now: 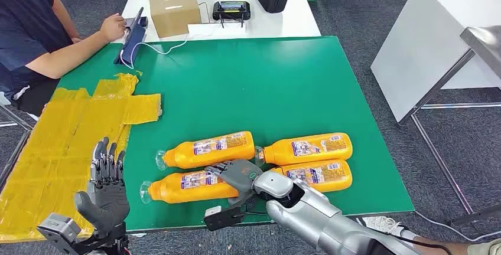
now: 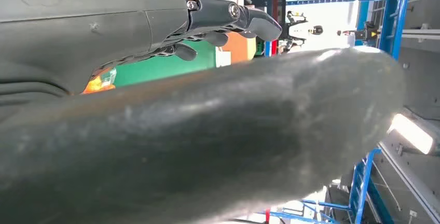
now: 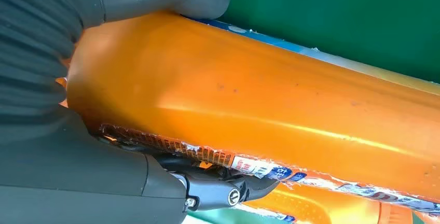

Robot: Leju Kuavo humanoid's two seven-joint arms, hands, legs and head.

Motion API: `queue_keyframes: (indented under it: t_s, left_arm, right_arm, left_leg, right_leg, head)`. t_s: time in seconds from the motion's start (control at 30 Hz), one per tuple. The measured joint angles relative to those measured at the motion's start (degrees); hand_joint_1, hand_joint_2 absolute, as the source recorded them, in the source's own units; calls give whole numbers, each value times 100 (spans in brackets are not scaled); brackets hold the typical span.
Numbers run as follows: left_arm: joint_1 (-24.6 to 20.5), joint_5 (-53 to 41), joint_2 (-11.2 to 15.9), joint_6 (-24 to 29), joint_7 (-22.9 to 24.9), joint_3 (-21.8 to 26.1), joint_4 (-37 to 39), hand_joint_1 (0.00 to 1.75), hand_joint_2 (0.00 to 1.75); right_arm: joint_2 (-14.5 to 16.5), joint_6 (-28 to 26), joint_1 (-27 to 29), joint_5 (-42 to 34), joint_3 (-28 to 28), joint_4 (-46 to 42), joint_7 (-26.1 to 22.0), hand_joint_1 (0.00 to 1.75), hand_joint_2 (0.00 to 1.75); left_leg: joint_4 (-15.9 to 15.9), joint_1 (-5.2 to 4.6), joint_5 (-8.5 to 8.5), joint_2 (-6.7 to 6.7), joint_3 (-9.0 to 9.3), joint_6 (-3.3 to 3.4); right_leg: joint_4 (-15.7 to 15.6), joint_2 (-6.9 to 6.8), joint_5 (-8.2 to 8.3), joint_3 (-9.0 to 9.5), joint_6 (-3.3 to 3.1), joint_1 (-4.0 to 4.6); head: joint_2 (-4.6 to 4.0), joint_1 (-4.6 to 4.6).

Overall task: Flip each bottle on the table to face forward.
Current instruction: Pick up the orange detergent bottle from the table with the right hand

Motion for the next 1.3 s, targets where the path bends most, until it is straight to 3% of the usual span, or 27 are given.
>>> queue_keyframes:
  t_s: [0.33, 0.43, 0.57, 0.67, 0.83, 1.03, 1.3]
  left_arm:
    - [-168, 398, 0, 789, 381, 93, 46, 0, 0]
    - [-248, 612, 3, 1013, 520, 133, 115, 0, 0]
    - [-359, 1115, 34, 1501, 665, 171, 303, 0, 175]
    - [-338, 1403, 80, 1532, 686, 218, 371, 0, 175]
    - [-264, 1620, 111, 983, 744, 222, 400, 0, 175]
    - [-207, 1718, 131, 466, 732, 175, 425, 0, 175]
    - [-79, 1569, 171, -278, 550, -151, 372, 0, 175]
  right_arm:
    - [81, -3, -78, -854, 46, 259, 64, 175, 175]
    - [119, -48, -42, -1542, -100, 310, -157, 175, 175]
    - [177, -703, 469, -2769, -725, 57, -927, 175, 175]
    - [255, -1226, 1256, -3002, -1336, -764, -1309, 175, 175]
    - [446, -1374, 2044, -3089, -2118, -2028, -1605, 175, 175]
    - [544, -1371, 2397, -3070, -2547, -2619, -1861, 175, 175]
    - [599, -1217, 2469, -3011, -2731, -2724, -1934, 175, 175]
  left_leg:
    - [0, 0, -22, 0, 48, -2]
    - [0, 1, -25, -1, 59, -1]
    - [0, 1, -20, -2, 38, -1]
    - [2, 1, -15, 1, 1, 0]
    - [1, 3, -19, 0, -34, -3]
    - [1, 0, -21, -2, -40, -4]
    - [1, 0, -21, -1, -39, -4]
  right_leg:
    - [-1, 1, -16, 47, 2, -1]
    - [-1, 0, -20, 58, 4, -2]
    - [1, 0, -14, 91, 7, -1]
    - [5, 0, -3, 73, 2, 3]
    - [5, -1, -11, 35, -4, 7]
    - [3, 0, -13, 30, -2, 3]
    - [3, 0, -13, 32, -1, 4]
  head:
    - [0, 0]
    - [0, 1]
    - [0, 3]
    - [0, 1]
    - [0, 2]
    - [0, 2]
    - [0, 1]
